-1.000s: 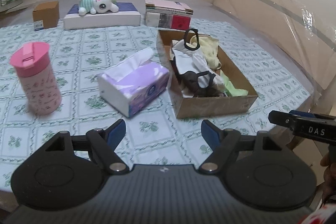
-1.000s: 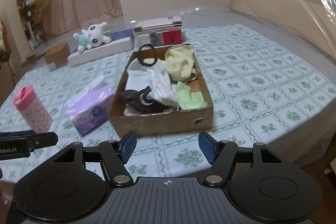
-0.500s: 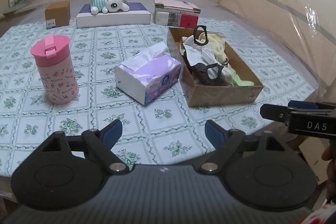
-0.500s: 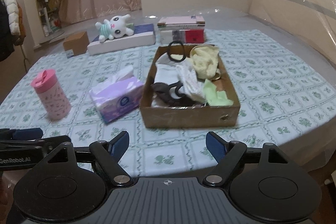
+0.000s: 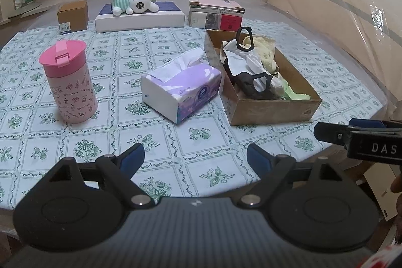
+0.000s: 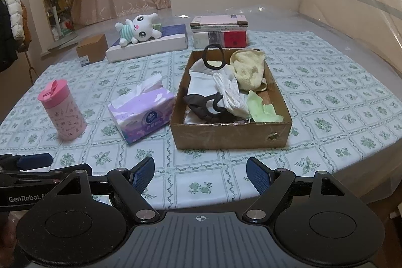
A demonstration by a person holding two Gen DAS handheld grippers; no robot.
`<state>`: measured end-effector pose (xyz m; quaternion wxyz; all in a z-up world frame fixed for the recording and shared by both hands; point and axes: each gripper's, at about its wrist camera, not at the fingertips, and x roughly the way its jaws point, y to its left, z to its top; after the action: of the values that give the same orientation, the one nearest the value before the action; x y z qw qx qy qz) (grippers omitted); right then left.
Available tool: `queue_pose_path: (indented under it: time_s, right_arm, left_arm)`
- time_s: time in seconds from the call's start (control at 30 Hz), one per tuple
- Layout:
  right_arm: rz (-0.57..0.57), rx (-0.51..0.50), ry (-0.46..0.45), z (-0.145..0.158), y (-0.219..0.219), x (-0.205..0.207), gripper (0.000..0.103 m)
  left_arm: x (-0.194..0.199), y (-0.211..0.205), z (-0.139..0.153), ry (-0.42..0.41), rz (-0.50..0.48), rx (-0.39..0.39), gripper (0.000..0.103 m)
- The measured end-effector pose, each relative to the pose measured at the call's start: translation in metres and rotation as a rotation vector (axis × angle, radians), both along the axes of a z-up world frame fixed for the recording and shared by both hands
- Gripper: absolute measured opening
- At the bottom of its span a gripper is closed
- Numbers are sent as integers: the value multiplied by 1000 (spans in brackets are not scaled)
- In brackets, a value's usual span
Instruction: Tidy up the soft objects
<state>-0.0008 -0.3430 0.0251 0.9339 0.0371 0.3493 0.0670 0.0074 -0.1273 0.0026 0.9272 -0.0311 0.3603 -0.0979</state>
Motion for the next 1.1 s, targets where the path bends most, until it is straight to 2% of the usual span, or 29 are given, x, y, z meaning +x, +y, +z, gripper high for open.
queue_pose_path:
  time_s: [1.1]
  right_arm:
    - [5,-17,3,-3,0,0,80]
  left_arm:
    - [0,-1,4,-6,4,-6,87]
